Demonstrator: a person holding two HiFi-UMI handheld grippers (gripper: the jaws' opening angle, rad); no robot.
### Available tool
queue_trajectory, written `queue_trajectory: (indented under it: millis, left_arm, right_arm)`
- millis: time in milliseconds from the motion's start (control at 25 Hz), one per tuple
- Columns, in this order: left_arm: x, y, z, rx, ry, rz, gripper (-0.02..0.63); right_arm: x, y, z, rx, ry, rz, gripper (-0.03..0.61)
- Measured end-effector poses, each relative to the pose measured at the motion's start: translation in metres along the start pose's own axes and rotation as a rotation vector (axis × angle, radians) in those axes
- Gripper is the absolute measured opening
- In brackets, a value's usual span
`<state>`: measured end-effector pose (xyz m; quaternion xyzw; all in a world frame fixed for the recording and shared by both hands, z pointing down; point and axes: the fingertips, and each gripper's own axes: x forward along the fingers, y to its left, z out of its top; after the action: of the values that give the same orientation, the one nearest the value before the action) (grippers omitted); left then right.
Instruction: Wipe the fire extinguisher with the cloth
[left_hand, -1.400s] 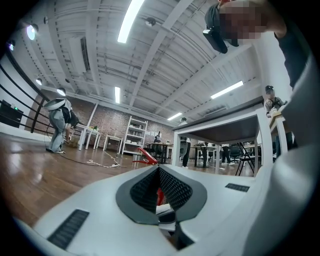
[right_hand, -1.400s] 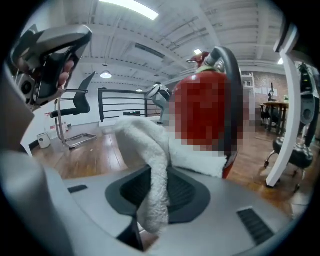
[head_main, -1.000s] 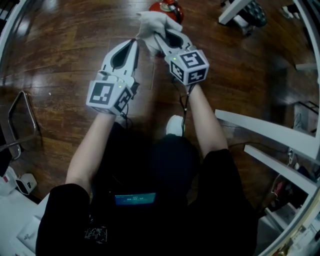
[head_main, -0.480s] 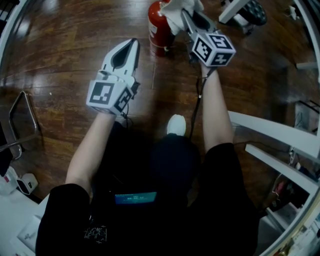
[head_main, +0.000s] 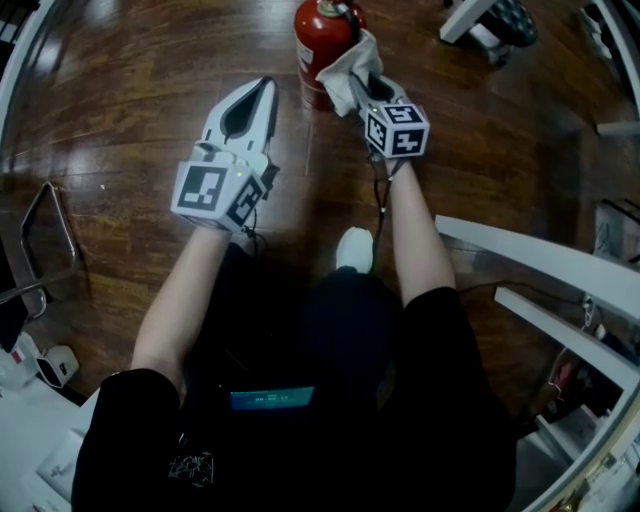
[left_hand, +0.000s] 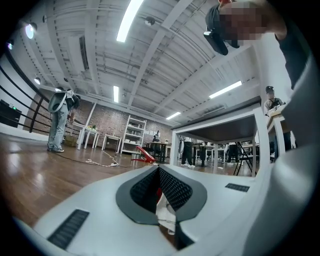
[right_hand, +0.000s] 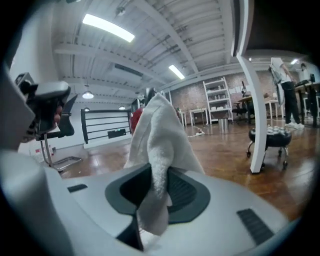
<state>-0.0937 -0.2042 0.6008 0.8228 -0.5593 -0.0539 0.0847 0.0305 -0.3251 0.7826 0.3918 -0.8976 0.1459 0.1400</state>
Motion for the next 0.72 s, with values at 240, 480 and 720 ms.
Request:
queue_trajectory:
  millis: [240,480,720]
  left_arm:
    - [-0.004,-0.002,-0.001,0.001,0.003,-0.001,0.003]
    - [-0.006,0.002,0.0,0.0,0.004,-0.002,0.003]
    - [-0.008,0.002,-0.007,0.002,0.017,-0.003,0.003]
  right_arm:
    - [0.009,-0.001,-0.033,0.01,0.084,0.004,0.111]
    - [-0.027,-0.017,0.025,-0.005,-0.052,0.003,0.112]
    - [-0.063,-0.048,0.137,-0.004,-0.267,0.025,0.114]
